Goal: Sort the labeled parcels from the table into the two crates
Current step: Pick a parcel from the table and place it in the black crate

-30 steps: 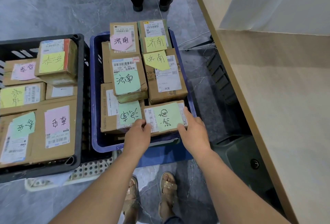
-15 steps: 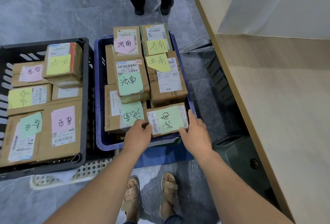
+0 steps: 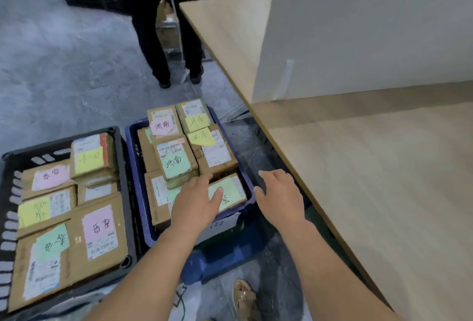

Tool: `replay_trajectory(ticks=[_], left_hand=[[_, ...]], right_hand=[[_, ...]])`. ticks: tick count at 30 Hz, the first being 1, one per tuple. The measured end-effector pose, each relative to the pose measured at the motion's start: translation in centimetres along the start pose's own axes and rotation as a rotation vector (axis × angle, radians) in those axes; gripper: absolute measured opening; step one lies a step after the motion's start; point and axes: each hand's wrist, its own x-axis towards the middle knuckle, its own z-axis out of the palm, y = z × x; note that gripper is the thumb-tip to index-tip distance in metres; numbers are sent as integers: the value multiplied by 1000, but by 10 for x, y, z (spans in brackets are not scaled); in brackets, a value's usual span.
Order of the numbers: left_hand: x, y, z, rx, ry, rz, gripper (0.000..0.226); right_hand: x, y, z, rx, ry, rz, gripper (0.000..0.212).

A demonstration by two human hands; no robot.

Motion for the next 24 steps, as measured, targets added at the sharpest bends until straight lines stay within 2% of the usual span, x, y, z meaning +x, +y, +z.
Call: replay_trajectory(ticks=[10, 19, 24], left_hand=[[-48, 69, -41, 104, -28, 424, 53], [-100, 164, -11, 79, -97, 791, 53], [-142, 213, 13, 44, -144, 922, 53]], right_hand=[[-119, 8, -89, -109, 226, 223, 44], [-227, 55, -136, -174, 389, 518, 45], [-286, 86, -153, -170, 483, 638, 45]])
